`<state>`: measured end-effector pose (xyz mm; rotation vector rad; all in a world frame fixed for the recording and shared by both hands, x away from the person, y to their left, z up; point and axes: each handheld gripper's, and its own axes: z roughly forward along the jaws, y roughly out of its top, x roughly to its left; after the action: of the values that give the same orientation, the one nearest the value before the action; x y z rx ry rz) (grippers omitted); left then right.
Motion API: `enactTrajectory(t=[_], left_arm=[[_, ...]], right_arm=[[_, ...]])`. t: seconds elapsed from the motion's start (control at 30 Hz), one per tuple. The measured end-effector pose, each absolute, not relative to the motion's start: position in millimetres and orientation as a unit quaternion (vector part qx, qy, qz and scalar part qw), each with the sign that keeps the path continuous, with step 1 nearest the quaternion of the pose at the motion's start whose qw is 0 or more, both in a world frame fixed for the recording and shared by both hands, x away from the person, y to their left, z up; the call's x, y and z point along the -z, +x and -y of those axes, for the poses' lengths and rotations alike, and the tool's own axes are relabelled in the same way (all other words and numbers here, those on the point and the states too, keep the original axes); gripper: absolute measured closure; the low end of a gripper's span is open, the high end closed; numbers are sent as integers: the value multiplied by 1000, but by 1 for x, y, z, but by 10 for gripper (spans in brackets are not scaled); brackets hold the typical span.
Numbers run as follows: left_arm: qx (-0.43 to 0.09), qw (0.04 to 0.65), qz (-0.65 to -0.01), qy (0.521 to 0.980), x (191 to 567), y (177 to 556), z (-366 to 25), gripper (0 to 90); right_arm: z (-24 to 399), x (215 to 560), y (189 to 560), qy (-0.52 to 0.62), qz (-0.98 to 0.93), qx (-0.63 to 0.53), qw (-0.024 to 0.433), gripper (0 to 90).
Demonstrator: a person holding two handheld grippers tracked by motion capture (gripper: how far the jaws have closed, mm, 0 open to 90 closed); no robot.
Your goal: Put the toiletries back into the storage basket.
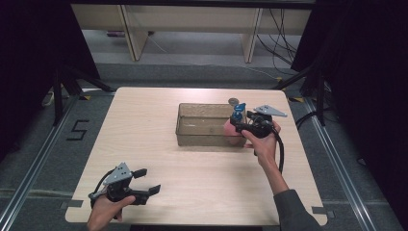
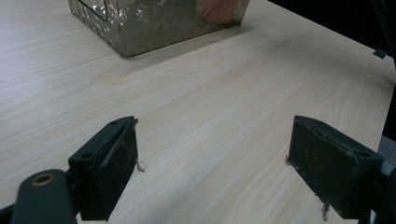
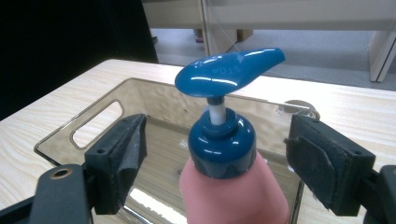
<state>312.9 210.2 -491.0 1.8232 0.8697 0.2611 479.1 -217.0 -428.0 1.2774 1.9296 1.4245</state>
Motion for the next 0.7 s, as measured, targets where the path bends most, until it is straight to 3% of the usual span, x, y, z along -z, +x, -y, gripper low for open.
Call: enactTrajectory(t=[0.7], left_arm=[[-111,527,-364,760,491,313,-210,154]], right_arm=[[226,424,469,459,-687,-521,216,214]])
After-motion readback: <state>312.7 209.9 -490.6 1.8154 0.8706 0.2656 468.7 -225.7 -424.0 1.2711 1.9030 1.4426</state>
